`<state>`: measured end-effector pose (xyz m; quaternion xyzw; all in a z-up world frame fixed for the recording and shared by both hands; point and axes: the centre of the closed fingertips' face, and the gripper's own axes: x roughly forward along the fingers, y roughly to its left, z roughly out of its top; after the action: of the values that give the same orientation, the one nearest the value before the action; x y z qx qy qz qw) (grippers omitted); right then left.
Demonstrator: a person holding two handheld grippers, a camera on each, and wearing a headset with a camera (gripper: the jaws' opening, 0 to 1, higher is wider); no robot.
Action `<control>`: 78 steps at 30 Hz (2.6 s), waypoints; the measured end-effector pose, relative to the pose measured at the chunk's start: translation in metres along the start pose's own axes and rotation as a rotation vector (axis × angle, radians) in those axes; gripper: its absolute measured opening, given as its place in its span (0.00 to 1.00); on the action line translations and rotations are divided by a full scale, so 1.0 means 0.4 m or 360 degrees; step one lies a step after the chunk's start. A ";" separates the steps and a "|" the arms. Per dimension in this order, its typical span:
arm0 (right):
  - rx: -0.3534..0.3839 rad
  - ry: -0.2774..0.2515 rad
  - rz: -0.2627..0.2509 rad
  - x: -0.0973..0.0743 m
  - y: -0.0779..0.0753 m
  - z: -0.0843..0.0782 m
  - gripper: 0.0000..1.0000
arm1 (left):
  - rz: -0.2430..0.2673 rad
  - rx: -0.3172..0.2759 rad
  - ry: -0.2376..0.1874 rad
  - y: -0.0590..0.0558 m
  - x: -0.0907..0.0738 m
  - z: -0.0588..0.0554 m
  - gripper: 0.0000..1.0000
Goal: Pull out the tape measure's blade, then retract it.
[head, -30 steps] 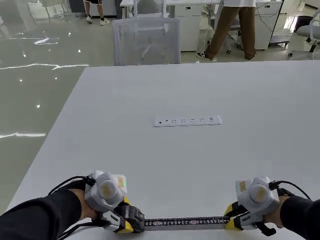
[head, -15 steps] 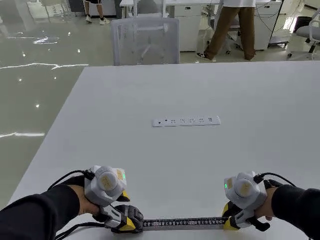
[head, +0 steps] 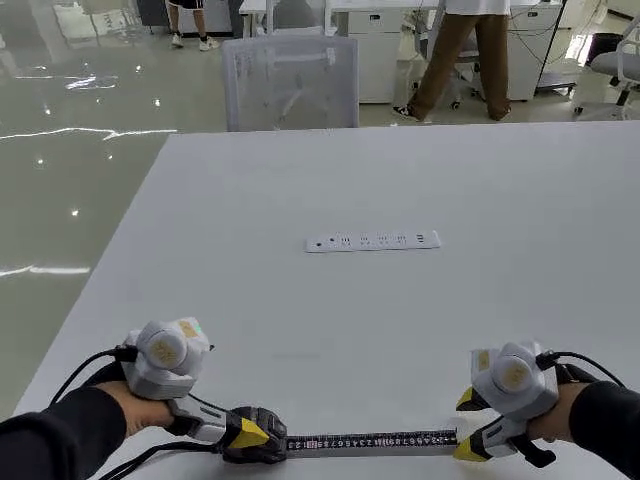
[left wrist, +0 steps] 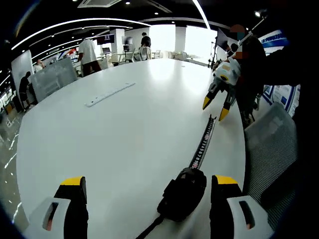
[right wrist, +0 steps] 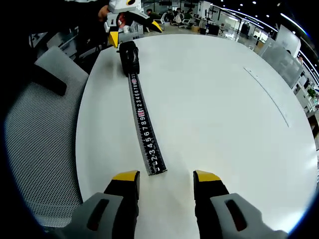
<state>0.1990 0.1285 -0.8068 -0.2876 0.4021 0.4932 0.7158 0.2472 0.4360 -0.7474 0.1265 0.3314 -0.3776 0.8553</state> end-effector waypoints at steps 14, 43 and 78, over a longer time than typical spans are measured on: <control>0.0300 -0.0381 -0.0447 -0.119 -0.036 -0.025 0.63 | 0.0137 -0.0306 -0.0207 0.019 -0.117 -0.112 1.00; 0.0556 -0.0493 -0.0568 -0.293 0.083 -0.219 1.00 | 0.0230 -0.0318 -0.0325 -0.043 -0.254 -0.192 1.00; 0.0529 -0.0485 -0.0522 -0.305 0.105 -0.218 1.00 | 0.0216 -0.0352 -0.0312 -0.036 -0.254 -0.186 1.00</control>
<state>0.1108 0.0146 -0.7472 -0.1499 0.3133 0.3355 0.8757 0.1514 0.5180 -0.7353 0.0161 0.2765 -0.2906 0.9159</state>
